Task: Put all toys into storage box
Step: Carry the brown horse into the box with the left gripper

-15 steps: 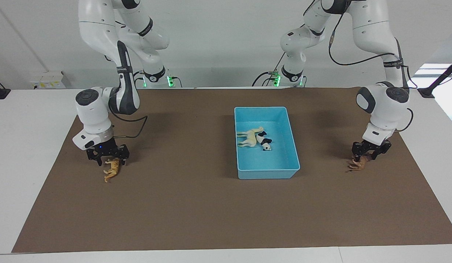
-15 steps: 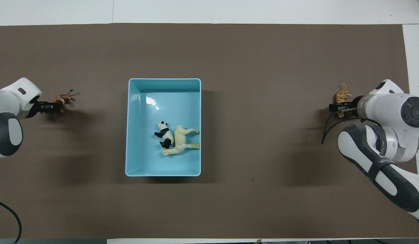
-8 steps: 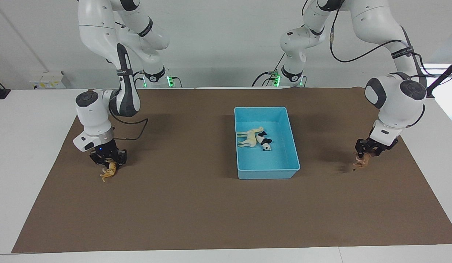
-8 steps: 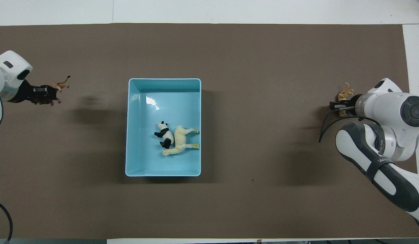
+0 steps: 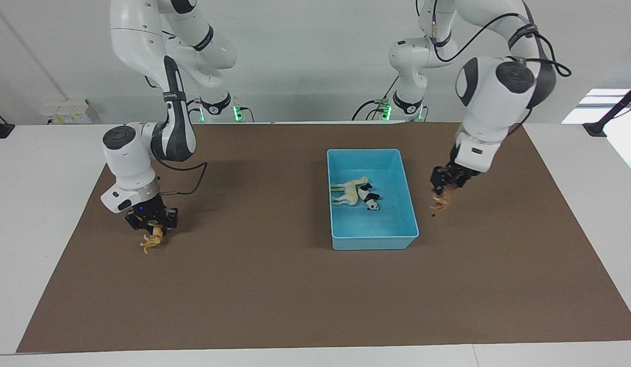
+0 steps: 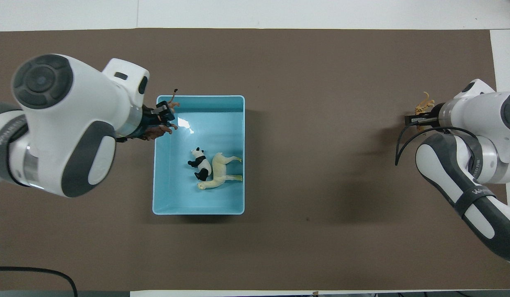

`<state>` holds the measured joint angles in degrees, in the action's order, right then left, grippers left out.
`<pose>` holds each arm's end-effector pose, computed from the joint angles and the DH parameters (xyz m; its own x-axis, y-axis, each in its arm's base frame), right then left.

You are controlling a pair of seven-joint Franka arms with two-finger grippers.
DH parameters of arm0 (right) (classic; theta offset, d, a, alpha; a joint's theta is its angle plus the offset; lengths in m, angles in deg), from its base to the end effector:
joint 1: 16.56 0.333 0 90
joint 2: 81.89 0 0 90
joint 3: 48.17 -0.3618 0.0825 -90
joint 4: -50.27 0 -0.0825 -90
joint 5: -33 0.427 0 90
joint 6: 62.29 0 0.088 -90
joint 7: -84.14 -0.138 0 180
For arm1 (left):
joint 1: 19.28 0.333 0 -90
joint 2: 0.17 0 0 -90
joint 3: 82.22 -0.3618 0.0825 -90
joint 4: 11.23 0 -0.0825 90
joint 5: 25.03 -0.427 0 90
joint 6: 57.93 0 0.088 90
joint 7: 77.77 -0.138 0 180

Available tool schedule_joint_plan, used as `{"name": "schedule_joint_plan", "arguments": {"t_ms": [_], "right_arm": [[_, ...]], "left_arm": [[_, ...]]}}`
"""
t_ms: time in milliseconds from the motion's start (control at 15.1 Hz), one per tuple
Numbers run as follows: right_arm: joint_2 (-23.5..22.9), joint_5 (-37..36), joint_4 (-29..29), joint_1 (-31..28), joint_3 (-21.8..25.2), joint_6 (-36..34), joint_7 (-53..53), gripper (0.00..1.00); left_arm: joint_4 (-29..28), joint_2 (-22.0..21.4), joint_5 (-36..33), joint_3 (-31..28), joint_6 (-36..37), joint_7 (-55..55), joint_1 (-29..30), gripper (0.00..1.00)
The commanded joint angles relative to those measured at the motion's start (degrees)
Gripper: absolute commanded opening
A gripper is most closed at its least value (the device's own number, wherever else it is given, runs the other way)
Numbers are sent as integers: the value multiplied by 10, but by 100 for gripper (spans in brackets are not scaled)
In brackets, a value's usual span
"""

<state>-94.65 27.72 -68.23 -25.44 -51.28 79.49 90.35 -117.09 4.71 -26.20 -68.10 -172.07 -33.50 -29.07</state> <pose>0.6440 -0.0674 0.3287 0.9817 0.0779 0.1740 0.0654 -0.9949 0.0765 0.5847 -0.2533 0.4815 0.9385 0.3426 0.0432 0.3408 -0.9391 0.0444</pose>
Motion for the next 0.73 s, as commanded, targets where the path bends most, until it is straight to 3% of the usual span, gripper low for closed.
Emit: {"name": "schedule_joint_plan", "arguments": {"t_ms": [0, 66, 198, 462, 660], "right_arm": [[25, 14, 61, -2, -19, -107, 0, 0], [31, 15, 81, -2, -26, -141, -9, 0], [41, 16, 114, -2, -54, -198, -59, 0], [57, 11, 167, 3, -145, -278, -244, 0], [57, 3, 193, 79, -154, -292, -378, 0]], "left_arm": [[-93, -28, 11, -12, -91, 38, -33, 0], [-101, -28, 11, -12, -99, 38, -32, 24], [-94, -27, 11, -13, -92, 40, -32, 100], [-61, -33, 11, -15, -46, 39, -27, 100], [-38, -47, 10, -20, -7, 31, -16, 100]]}}
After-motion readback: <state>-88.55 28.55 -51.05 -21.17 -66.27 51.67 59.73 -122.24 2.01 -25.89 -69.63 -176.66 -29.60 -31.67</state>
